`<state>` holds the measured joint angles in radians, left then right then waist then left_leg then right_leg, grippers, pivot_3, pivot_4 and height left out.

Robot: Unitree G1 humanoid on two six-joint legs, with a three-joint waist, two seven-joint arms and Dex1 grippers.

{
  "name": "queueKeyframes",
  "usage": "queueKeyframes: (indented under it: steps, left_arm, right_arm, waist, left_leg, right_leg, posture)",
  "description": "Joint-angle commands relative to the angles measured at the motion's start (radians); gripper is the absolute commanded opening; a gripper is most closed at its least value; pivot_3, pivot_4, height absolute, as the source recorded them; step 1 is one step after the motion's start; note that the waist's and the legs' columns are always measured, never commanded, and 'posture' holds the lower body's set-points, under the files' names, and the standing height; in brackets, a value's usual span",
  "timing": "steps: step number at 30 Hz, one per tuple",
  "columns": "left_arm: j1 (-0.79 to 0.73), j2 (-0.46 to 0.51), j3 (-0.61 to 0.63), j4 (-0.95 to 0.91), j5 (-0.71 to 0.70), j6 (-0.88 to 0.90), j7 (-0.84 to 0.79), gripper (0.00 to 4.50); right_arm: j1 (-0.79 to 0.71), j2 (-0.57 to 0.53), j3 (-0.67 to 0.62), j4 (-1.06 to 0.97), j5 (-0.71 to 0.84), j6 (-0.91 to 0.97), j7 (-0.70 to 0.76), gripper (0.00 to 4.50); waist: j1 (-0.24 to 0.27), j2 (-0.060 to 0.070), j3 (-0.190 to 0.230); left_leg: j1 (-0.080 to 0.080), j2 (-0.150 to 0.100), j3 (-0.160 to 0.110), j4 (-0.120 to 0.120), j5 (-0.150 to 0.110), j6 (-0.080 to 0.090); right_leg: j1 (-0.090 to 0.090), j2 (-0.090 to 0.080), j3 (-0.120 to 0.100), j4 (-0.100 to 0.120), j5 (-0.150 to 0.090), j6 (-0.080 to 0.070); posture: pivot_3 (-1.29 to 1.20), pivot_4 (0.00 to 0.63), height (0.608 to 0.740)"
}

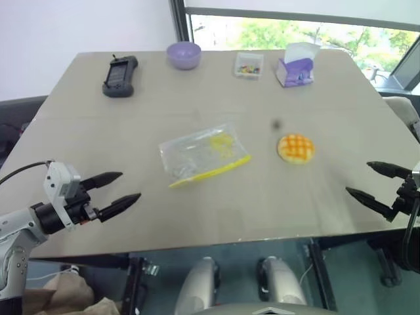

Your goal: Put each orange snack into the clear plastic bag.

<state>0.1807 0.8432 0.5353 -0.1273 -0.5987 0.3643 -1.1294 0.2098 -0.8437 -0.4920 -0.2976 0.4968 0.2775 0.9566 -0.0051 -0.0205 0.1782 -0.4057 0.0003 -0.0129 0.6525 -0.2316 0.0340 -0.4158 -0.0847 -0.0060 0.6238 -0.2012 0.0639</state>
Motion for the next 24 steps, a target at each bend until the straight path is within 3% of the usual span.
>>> queueKeyframes:
  steps: [1, 14, 22, 24]
  left_arm:
    - [-0.026, 0.014, 0.003, -0.007, 0.014, -0.028, 0.013, 4.5]
    - [-0.088, -0.019, -0.096, -0.2, 0.053, 0.088, 0.238, 4.5]
    - [-0.07, 0.007, -0.254, -0.269, 0.324, -0.09, 0.304, 4.5]
    - [-0.07, 0.0, -0.319, -0.261, 0.45, -0.166, 0.36, 4.5]
  right_arm:
    - [-0.019, -0.006, -0.028, -0.042, 0.012, 0.004, -0.015, 4.42]
    - [-0.155, 0.045, 0.115, -0.095, 0.034, 0.041, -0.06, 4.42]
    - [-0.233, 0.112, 0.295, -0.192, -0.003, 0.052, -0.102, 4.42]
    - [-0.251, 0.111, 0.342, -0.207, -0.027, 0.046, -0.099, 4.42]
  waist:
    - [0.0, 0.0, 0.0]
    - [0.003, -0.001, 0.0]
    - [0.008, -0.001, 0.0]
    - [0.011, -0.001, 0.0]
  left_leg:
    - [0.0, 0.0, 0.0, 0.0, 0.0, 0.0]
    - [0.001, 0.001, 0.003, 0.0, -0.001, 0.001]
    - [0.002, 0.002, 0.005, -0.001, -0.001, 0.001]
    - [0.003, 0.002, 0.006, -0.001, -0.001, 0.001]
  right_leg:
    - [0.0, 0.0, 0.0, 0.0, 0.0, 0.0]
    - [0.0, 0.002, 0.003, 0.0, 0.002, -0.002]
    - [0.0, 0.003, 0.004, 0.0, 0.002, -0.003]
    - [0.0, 0.003, 0.005, -0.001, 0.002, -0.003]
  posture:
    - [0.0, 0.15, 0.74]
    - [0.0, 0.15, 0.74]
    - [0.0, 0.15, 0.74]
    - [0.0, 0.15, 0.74]
